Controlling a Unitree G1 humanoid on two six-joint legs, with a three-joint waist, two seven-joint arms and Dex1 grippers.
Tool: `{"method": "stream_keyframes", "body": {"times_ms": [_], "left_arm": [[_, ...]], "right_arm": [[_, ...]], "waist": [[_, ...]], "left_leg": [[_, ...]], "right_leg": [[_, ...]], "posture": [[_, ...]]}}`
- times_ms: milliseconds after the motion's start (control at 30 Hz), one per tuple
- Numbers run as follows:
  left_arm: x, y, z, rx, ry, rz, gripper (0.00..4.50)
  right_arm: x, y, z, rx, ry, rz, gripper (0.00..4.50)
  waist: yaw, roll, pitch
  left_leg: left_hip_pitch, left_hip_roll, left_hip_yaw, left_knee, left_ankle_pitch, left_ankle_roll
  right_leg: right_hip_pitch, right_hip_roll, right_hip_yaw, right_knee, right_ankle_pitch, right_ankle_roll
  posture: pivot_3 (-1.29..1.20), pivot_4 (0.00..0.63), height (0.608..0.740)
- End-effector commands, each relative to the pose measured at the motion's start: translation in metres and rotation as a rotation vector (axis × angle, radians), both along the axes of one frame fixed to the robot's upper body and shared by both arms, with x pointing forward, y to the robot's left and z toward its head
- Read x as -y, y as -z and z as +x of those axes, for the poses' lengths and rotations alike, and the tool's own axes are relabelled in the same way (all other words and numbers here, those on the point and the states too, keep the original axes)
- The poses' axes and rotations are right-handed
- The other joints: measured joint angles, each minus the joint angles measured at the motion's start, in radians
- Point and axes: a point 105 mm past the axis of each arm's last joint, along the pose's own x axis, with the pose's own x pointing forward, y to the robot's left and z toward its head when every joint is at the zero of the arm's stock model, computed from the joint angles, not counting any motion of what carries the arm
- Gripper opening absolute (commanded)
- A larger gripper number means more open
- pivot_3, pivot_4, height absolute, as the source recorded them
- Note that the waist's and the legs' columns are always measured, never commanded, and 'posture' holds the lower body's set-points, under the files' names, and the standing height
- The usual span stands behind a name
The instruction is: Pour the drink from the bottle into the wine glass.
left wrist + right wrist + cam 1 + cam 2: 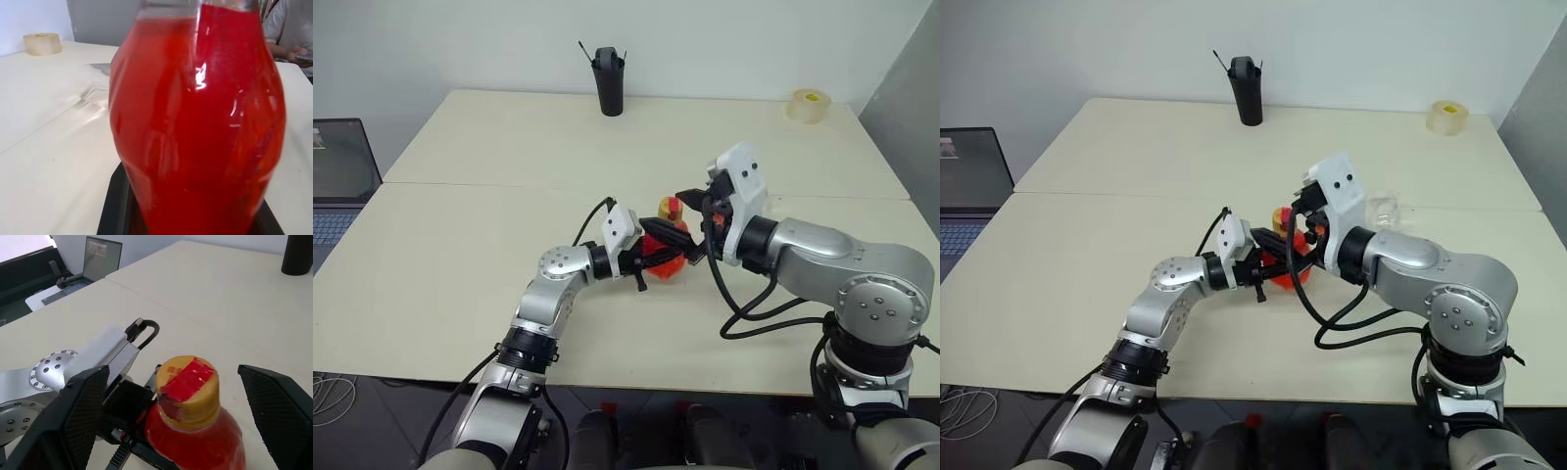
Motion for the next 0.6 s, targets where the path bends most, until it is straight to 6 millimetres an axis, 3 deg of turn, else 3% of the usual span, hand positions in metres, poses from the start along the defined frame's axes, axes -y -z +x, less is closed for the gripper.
{"method": "stream_keyframes", "body": {"times_ms": [33,267,600], "left_arm": [[0.0006,-0.0213,-0.0016,0.079,0.008,-0.039,0.77],[0.0029,-0.0219,0.0015,0.081,0.012,-0.042,0.77],[0.0015,-0.0222,0.0052,0.088,0.006,-0.041,0.77]], "right_arm": [[0.0018,-0.0123,-0.0051,0.065,0.072,0.006,4.50],[0.0087,-0.0153,0.0018,0.056,0.213,0.001,4.50],[0.0011,-0.0123,0.0027,0.036,0.266,0.015,4.50]], "waist": [[0.000,0.000,0.000],[-0.001,0.000,0.000],[-0.002,0.001,0.000]], "left_leg": [[0.000,0.000,0.000,0.000,0.000,0.000],[0.000,0.000,0.000,0.000,0.000,0.000],[0.000,0.000,0.000,0.000,0.000,0.000]], "right_leg": [[0.000,0.000,0.000,0.000,0.000,0.000],[0.000,0.000,0.000,0.000,0.000,0.000],[-0.001,0.000,0.000,0.000,0.000,0.000]], "posture": [[0.00,0.150,0.740],[0.00,0.150,0.740],[0.00,0.150,0.740]]}}
